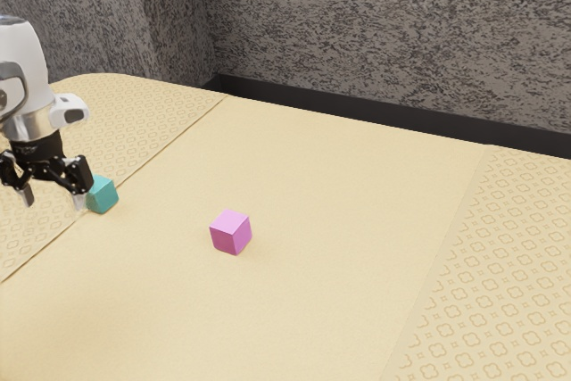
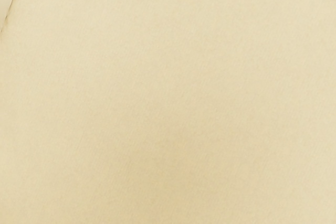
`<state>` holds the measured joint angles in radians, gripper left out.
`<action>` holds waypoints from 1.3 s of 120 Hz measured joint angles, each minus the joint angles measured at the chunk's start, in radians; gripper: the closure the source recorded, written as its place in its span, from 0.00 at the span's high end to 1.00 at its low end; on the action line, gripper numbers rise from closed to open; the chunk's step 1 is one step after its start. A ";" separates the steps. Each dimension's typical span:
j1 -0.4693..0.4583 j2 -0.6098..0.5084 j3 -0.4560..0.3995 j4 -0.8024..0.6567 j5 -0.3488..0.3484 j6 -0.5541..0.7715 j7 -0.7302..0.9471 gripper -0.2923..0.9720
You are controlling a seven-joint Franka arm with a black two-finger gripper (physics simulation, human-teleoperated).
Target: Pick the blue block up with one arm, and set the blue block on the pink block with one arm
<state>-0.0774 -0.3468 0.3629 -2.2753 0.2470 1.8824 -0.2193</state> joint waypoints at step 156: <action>0.534 0.711 -0.348 0.459 -0.199 0.319 0.720 0.77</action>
<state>0.4562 0.3642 0.0153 -1.8159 0.0479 2.2016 0.5005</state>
